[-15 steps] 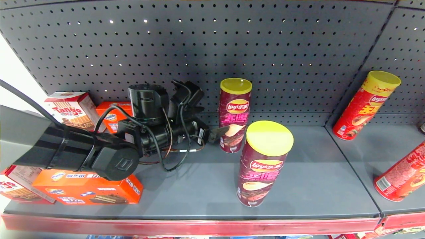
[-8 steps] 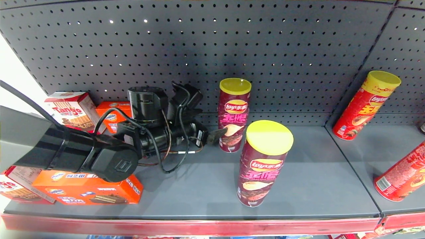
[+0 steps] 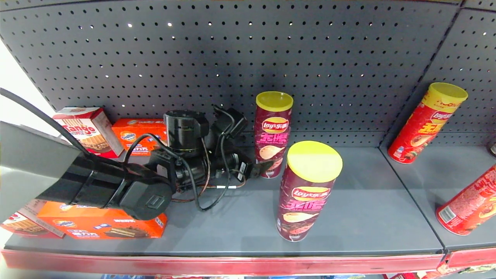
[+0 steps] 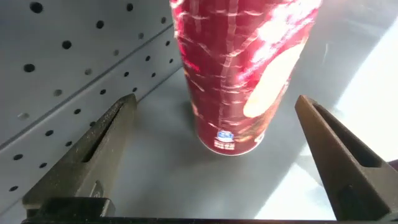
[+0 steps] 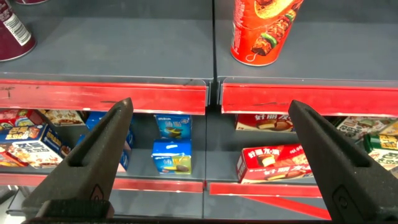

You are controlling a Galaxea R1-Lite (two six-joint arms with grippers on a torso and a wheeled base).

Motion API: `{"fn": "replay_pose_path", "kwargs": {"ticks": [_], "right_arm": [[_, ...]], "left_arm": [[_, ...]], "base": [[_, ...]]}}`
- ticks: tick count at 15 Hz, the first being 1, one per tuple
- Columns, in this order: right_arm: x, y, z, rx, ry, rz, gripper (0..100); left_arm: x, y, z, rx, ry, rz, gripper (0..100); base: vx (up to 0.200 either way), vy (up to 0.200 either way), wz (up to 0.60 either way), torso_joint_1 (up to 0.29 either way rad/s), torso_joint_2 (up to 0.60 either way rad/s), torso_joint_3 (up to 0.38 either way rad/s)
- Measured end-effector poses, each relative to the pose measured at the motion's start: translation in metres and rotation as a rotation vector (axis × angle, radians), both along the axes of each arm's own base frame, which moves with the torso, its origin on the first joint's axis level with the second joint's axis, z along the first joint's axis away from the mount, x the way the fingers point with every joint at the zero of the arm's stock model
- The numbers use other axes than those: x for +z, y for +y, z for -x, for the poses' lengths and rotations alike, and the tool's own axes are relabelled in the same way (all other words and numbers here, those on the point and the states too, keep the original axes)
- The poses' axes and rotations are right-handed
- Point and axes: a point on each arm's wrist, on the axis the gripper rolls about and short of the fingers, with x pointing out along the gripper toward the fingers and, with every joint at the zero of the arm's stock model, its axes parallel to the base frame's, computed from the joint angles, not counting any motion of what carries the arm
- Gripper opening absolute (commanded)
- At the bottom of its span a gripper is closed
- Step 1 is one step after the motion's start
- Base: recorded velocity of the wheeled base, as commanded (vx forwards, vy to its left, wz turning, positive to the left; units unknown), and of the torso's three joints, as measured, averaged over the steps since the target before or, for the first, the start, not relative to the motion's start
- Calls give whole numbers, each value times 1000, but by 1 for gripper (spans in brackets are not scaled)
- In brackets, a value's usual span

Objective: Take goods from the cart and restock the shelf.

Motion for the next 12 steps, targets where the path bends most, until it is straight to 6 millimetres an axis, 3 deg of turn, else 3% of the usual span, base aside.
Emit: {"fn": "replay_pose_path", "kwargs": {"ticks": [7, 12], "right_arm": [[0, 0, 0, 0, 0, 0, 100], [0, 0, 0, 0, 0, 0, 100]], "left_arm": [[-8, -2, -12, 13, 10, -6, 100], [-9, 0, -6, 28, 17, -15, 100]], "base": [[0, 0, 0, 0, 0, 0], [0, 0, 0, 0, 0, 0]]}}
